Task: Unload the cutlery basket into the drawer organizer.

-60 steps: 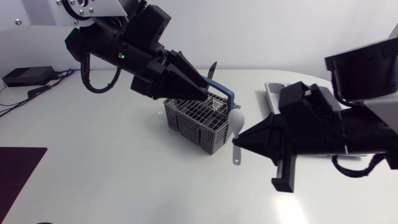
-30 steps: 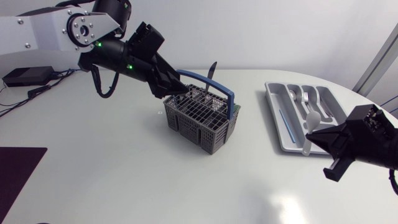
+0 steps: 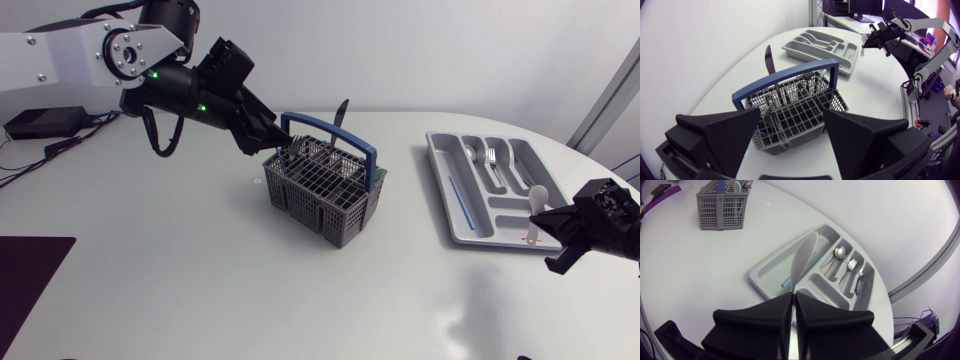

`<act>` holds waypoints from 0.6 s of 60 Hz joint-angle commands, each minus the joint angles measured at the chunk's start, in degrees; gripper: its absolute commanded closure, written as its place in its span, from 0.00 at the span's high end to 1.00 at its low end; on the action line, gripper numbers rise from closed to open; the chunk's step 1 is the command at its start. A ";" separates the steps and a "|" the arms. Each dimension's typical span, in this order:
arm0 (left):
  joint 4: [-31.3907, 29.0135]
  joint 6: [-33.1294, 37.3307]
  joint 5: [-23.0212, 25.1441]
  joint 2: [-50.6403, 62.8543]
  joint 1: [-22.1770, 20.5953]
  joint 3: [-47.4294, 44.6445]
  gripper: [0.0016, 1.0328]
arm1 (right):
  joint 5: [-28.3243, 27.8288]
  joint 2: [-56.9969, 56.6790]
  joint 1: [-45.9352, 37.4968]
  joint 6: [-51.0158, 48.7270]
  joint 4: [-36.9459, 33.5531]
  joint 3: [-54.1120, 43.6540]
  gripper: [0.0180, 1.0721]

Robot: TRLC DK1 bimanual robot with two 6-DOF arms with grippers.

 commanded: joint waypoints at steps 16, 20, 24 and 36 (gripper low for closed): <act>0.59 0.59 -0.09 1.28 1.48 -2.06 0.95 | 3.78 14.92 -2.12 -11.69 4.32 11.47 0.06; 0.59 0.85 -0.09 1.28 1.74 -2.24 0.95 | 5.63 16.95 -1.94 -13.80 5.90 11.99 0.06; 0.59 1.11 -0.09 1.28 1.83 -2.42 0.95 | 7.82 19.41 -1.59 -15.30 8.63 12.26 0.06; 0.59 1.73 0.00 1.28 2.27 -2.85 0.95 | 13.54 24.68 -1.15 -20.75 11.97 12.08 0.06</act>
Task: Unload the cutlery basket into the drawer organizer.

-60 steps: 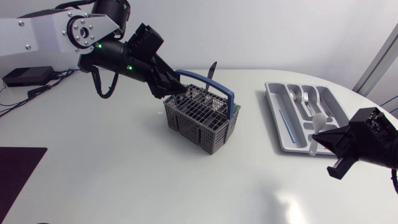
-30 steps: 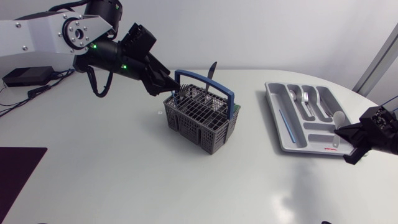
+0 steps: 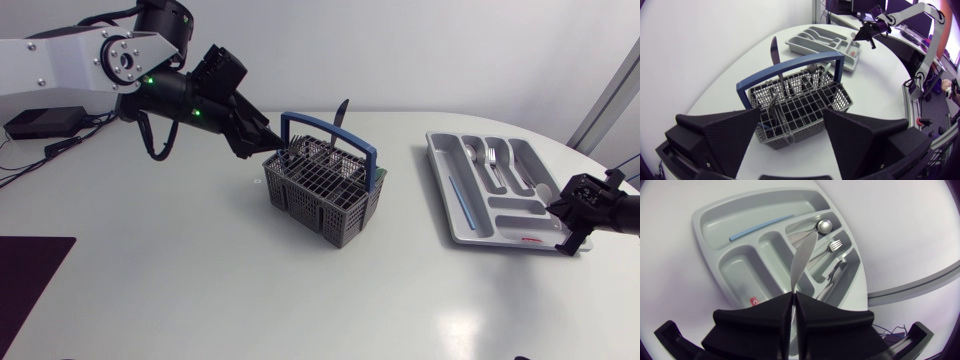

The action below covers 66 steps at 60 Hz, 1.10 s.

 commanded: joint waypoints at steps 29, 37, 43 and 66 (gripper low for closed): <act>0.37 1.95 -0.09 0.54 0.36 -1.98 0.95 | 9.25 4.65 4.31 -7.89 4.97 -4.82 0.44; 0.10 2.13 -0.35 0.36 0.28 -1.89 0.95 | 9.51 2.98 4.40 -7.98 5.06 -5.96 0.59; 0.01 2.48 -0.88 0.27 0.72 -1.81 0.95 | 9.16 -1.41 4.31 -6.05 4.01 -6.31 0.71; 0.72 5.64 -2.02 0.80 0.89 -2.86 0.95 | 3.98 -21.19 13.54 10.04 -15.59 -4.73 0.82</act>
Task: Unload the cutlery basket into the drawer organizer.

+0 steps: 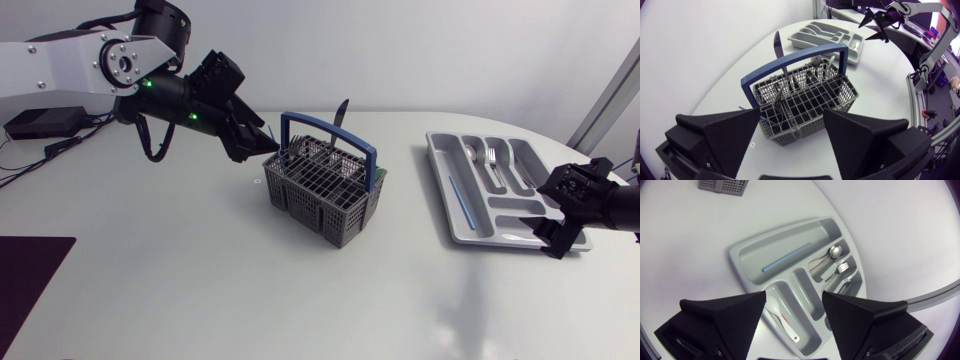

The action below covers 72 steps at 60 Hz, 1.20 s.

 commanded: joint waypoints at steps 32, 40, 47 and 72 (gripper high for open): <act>21.90 3.71 -3.06 4.12 -0.66 -9.65 0.95 | -1.27 -14.04 23.27 26.20 -11.73 -0.28 0.84; 25.50 3.62 -2.97 6.32 -1.98 -9.57 0.93 | -1.10 -13.95 25.11 28.04 -11.64 -0.28 0.84; 25.94 4.41 -2.62 7.19 -2.69 -9.13 0.91 | -0.92 -13.51 26.26 28.66 -11.29 -0.28 0.84; 28.40 4.76 -0.69 11.50 -4.27 -5.96 0.61 | 0.22 -11.58 28.37 29.62 -9.88 -0.63 0.84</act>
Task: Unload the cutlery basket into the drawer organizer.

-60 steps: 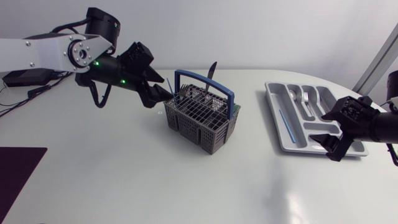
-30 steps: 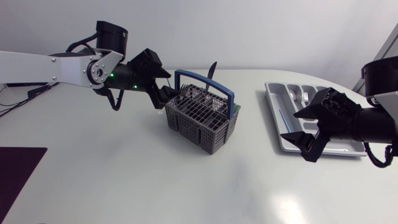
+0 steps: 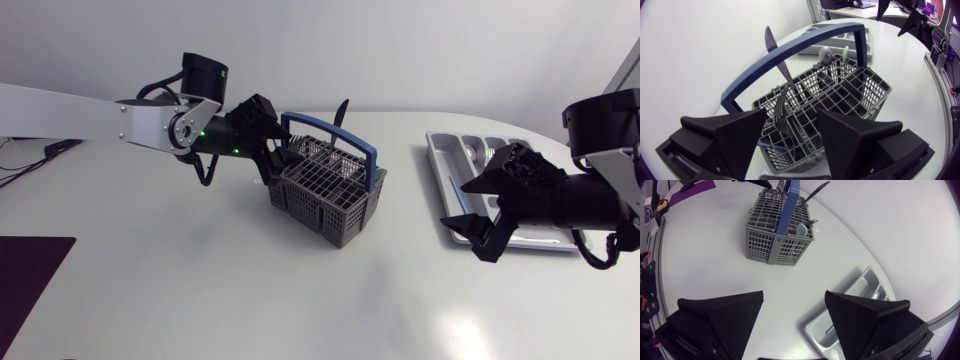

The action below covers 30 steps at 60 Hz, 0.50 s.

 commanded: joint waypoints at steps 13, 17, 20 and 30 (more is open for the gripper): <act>0.93 0.89 1.55 3.29 -0.99 3.60 0.38 | 0.38 1.26 1.05 1.60 0.21 -0.56 0.84; 1.55 0.89 1.55 3.64 -1.25 3.69 0.24 | 0.38 1.52 1.49 1.87 0.21 -0.65 0.84; 1.81 0.89 1.55 3.82 -1.34 3.77 0.19 | 0.38 1.61 1.75 1.96 0.30 -0.65 0.84; 3.04 0.98 1.46 3.99 -1.34 3.07 0.16 | 0.64 1.87 2.28 2.48 0.48 -0.30 0.84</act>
